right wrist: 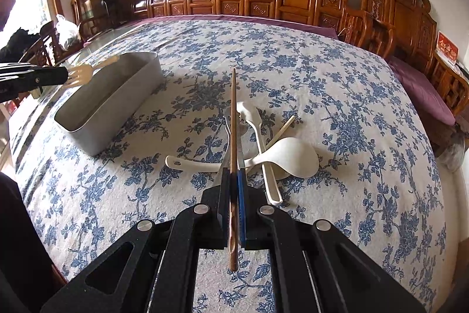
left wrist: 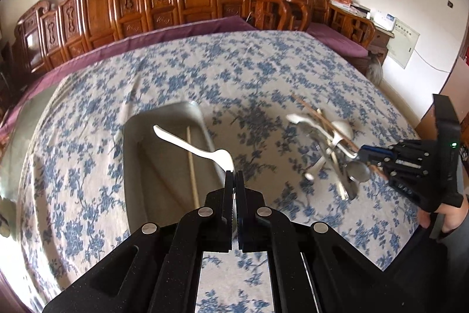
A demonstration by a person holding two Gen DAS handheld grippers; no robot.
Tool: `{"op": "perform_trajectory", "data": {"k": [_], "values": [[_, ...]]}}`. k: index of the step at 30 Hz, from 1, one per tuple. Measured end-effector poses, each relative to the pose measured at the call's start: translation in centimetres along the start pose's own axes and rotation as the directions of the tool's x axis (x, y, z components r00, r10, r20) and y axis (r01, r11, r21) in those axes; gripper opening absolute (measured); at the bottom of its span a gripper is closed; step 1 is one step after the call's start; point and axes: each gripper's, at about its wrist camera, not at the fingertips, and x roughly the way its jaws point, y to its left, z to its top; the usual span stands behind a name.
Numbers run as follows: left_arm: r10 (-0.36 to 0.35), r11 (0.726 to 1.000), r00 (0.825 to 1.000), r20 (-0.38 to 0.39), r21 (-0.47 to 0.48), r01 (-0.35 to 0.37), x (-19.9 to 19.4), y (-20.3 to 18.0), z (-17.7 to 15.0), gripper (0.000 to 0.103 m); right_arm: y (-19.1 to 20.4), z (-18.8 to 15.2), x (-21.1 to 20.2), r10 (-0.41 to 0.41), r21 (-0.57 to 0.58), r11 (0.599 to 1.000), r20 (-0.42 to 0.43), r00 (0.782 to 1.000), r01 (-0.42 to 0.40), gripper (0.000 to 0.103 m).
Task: Organize utensils
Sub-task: 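Carry the white fork into the grey tray and open the left gripper while the right holds the chopstick, then lower the chopstick into the grey tray and open the right gripper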
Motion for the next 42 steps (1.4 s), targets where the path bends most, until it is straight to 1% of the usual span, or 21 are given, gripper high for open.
{"op": "perform_trajectory", "data": {"k": [4,8,11,13,16,20,27,28,29,30,32,34,37,38,39,40,41,42], "values": [[0.001,0.999,1.0,-0.028,-0.041,-0.002,1.1,1.8,-0.8,0.001,0.8,0.2,-0.2,0.009,-0.008,1.0,0.007,1.0,-0.009,0.006],[0.003,0.997,0.999,-0.038,-0.074,-0.006,1.7,3.2,-1.5,0.001,1.8,0.5,-0.4,0.014,-0.025,1.0,0.018,1.0,-0.013,0.006],[0.018,0.995,0.999,-0.046,-0.098,-0.022,2.2,4.2,-2.2,0.001,2.5,0.6,-0.6,0.043,-0.027,0.999,0.018,0.999,-0.042,0.006],[0.023,0.991,0.998,-0.052,-0.131,-0.029,2.5,5.0,-2.7,0.001,2.9,0.7,-0.7,0.05,-0.031,0.998,0.017,0.999,-0.049,0.006],[0.009,0.985,0.998,-0.054,-0.173,-0.018,2.9,6.0,-3.5,0.002,3.6,0.9,-0.9,0.065,-0.028,0.998,0.021,0.998,-0.064,0.006],[0.025,0.982,0.998,-0.057,-0.185,-0.035,3.2,6.7,-4.0,0.002,4.8,1.5,-1.1,0.078,-0.033,0.996,0.028,0.997,-0.077,0.006],[0.058,0.973,0.998,-0.036,-0.223,-0.065,2.8,8.4,-4.0,0.004,6.5,3.4,-1.2,0.101,-0.048,0.994,0.039,0.994,-0.099,0.006],[0.065,0.972,0.997,-0.032,-0.223,-0.071,2.7,8.6,-4.0,0.006,6.7,3.7,-1.1,0.107,-0.045,0.993,0.038,0.994,-0.105,0.006],[0.078,0.972,0.997,-0.022,-0.22,-0.081,2.4,8.8,-3.9,0.01,7.0,4.1,-1.0,0.115,-0.042,0.993,0.037,0.993,-0.113,0.006],[0.09,0.971,0.996,-0.013,-0.221,-0.091,2.1,9.0,-3.8,0.016,7.2,4.4,-0.8,0.119,-0.04,0.992,0.037,0.992,-0.118,0.006],[0.098,0.97,0.995,0.0,-0.225,-0.096,1.8,9.3,-3.7,0.021,8.0,5.0,-0.4,0.132,-0.037,0.991,0.037,0.991,-0.131,0.006],[0.101,0.968,0.995,0.011,-0.234,-0.095,1.4,9.7,-3.6,0.021,9.1,5.8,0.2,0.156,-0.032,0.987,0.038,0.987,-0.155,0.006],[0.123,0.966,0.992,0.026,-0.233,-0.114,0.8,10.1,-3.4,0.028,11.1,7.1,1.2,0.189,-0.028,0.982,0.038,0.981,-0.188,0.006],[0.135,0.965,0.99,0.031,-0.231,-0.124,0.6,10.2,-3.4,0.034,11.5,7.3,1.4,0.198,-0.024,0.98,0.037,0.98,-0.197,0.006],[0.151,0.964,0.988,0.037,-0.228,-0.139,0.4,10.3,-3.4,0.042,12.1,7.7,1.9,0.212,-0.017,0.977,0.035,0.977,-0.211,0.006],[0.163,0.962,0.986,0.042,-0.227,-0.15,0.3,10.4,-3.3,0.046,12.7,8.0,2.4,0.22,-0.01,0.976,0.031,0.975,-0.219,0.006],[0.177,0.962,0.983,0.051,-0.222,-0.161,0.1,10.4,-3.3,0.053,13.4,8.4,3.1,0.229,-0.002,0.973,0.027,0.973,-0.229,0.006],[0.188,0.961,0.98,0.06,-0.215,-0.171,-0.1,10.5,-3.2,0.058,13.9,8.7,3.7,0.239,0.005,0.971,0.022,0.971,-0.24,0.006]]}}
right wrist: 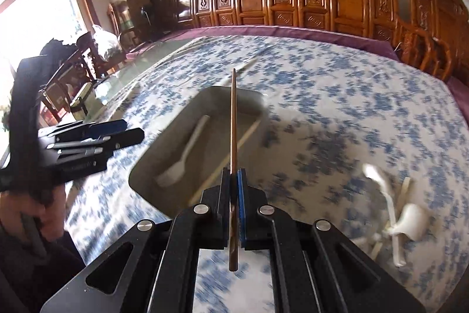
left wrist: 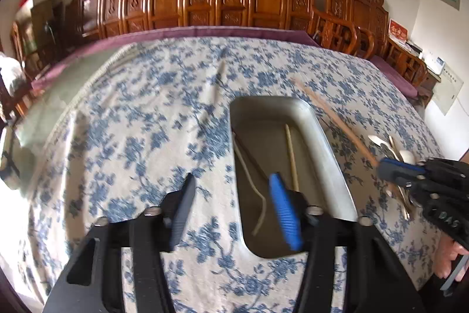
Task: Organize utensils
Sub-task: 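Lower the chopstick into the grey tray and open the right gripper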
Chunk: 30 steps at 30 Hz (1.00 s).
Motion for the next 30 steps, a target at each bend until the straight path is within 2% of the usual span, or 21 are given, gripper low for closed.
{"op": "perform_trajectory", "data": {"k": [3,8,14,17,25,30], "values": [[0.032,0.999,0.999,0.019,0.015,-0.032,-0.2,0.2,0.2,0.071,0.6,0.7,1.9,0.019,0.024,1.0,-0.016,1.0,-0.019,0.006],[0.032,0.999,0.999,0.029,-0.017,-0.031,-0.4,1.2,0.6,0.08,0.9,1.8,4.0,0.056,0.074,0.996,-0.019,0.998,-0.055,0.006],[0.028,0.998,0.999,0.027,-0.05,-0.026,-0.4,2.0,0.8,0.081,0.9,1.6,5.7,0.073,0.125,0.99,-0.038,0.997,-0.068,0.006],[0.03,0.998,0.999,0.026,-0.055,-0.029,-0.4,2.1,0.8,0.081,1.3,0.8,6.0,0.052,0.113,0.993,-0.054,0.997,-0.046,0.006],[0.033,0.998,0.999,0.023,-0.051,-0.032,-0.3,2.1,0.7,0.081,2.1,0.1,6.2,0.064,0.094,0.994,-0.073,0.995,-0.057,0.007],[0.03,0.998,0.999,0.023,-0.048,-0.029,-0.3,1.8,0.7,0.081,2.1,0.1,5.5,0.069,0.071,0.995,-0.056,0.996,-0.064,0.008]]}}
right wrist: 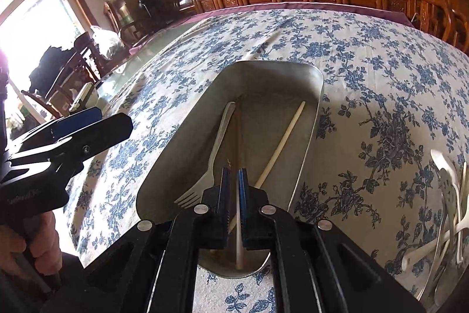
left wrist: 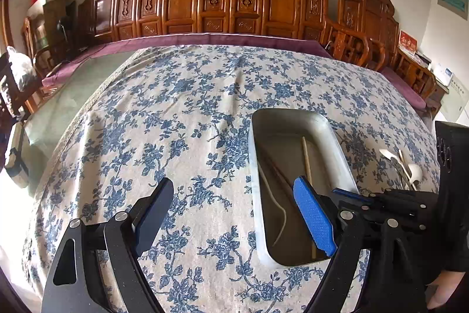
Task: Organize utensils
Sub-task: 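Lower the chopstick into the grey tray and open the right gripper, then move the right gripper back over the utensil pile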
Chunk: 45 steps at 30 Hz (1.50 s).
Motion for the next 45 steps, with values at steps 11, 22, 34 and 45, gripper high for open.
{"op": "perform_trajectory", "data": {"k": [11,22,34,45], "values": [[-0.048,0.998,0.999,0.012,0.035,0.048,-0.3,-3.2,0.0,0.081,-6.3,-2.1,-9.0,-0.153,-0.068,0.985,0.086,0.984,0.159,0.028],[-0.158,0.979,0.987,0.012,0.131,0.155,-1.4,-10.0,-1.0,0.081,-17.4,-6.8,-14.9,-0.392,0.041,0.92,0.062,0.918,0.391,0.044],[-0.181,0.956,0.983,-0.027,0.231,0.183,-1.0,-14.2,-2.8,0.081,-17.4,-9.3,-12.3,-0.378,0.05,0.924,-0.025,0.925,0.379,0.044],[-0.188,0.95,0.981,-0.037,0.245,0.191,-1.1,-14.9,-3.3,0.081,-17.5,-11.4,-10.8,-0.366,0.058,0.926,-0.111,0.924,0.374,0.044]]}}
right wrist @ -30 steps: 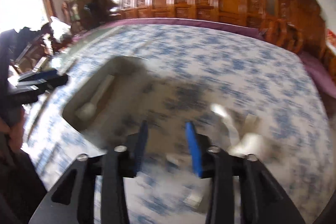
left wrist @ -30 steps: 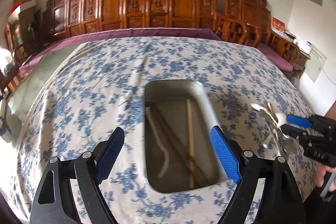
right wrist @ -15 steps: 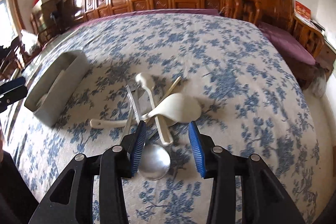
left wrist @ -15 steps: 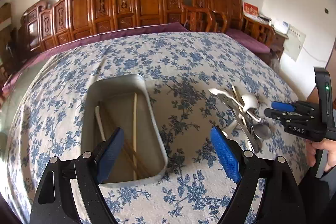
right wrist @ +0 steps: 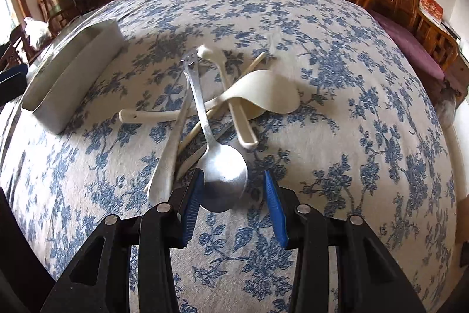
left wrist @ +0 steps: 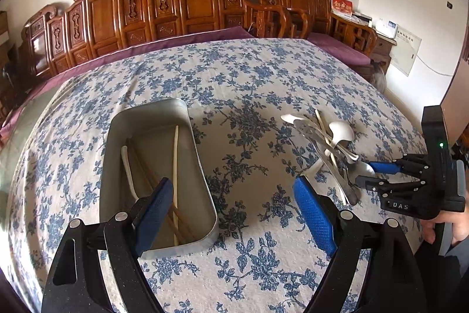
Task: Organize utensils
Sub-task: 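Move the right gripper back over the utensil pile, then close the right gripper on the handle of a metal spoon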
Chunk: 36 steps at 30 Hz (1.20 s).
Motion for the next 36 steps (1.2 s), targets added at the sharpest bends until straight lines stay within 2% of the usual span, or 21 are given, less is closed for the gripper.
{"op": "perform_trajectory", "data": {"k": [5,9,19,22,24,27,31,36], "values": [[0.009,1.0,1.0,-0.01,0.022,-0.009,0.2,-0.7,-0.4,0.081,-0.6,0.0,0.0,0.029,0.044,0.999,0.006,1.0,-0.03,0.044],[0.017,0.999,1.0,-0.017,0.038,-0.016,0.5,-1.1,-0.6,0.081,-1.1,0.1,0.1,0.038,0.068,0.997,0.006,0.999,-0.039,0.033],[0.04,0.996,0.998,-0.046,0.083,-0.036,1.5,-2.9,-1.4,0.081,-1.0,-0.1,-0.1,0.062,0.083,0.995,0.004,0.998,-0.062,0.035],[0.045,0.995,0.998,-0.052,0.096,-0.04,1.8,-3.3,-1.6,0.081,-0.7,-0.1,-0.1,0.047,0.073,0.996,0.004,0.999,-0.048,0.032],[0.048,0.994,0.997,-0.055,0.103,-0.042,1.9,-3.5,-1.8,0.081,-0.8,-0.1,-0.2,0.043,0.075,0.996,0.005,0.999,-0.043,0.021],[0.056,0.992,0.996,-0.065,0.117,-0.049,2.1,-4.0,-2.2,0.081,-1.0,0.0,-0.6,0.046,0.085,0.995,0.022,0.999,-0.048,0.009],[0.063,0.99,0.995,-0.08,0.129,-0.052,2.5,-4.6,-2.7,0.081,-1.3,0.3,-1.9,0.061,0.089,0.994,0.079,0.995,-0.068,0.003],[0.058,0.991,0.995,-0.079,0.129,-0.048,2.5,-5.2,-2.9,0.081,-1.7,0.6,-3.3,0.037,0.091,0.995,0.146,0.989,-0.05,0.002]]}}
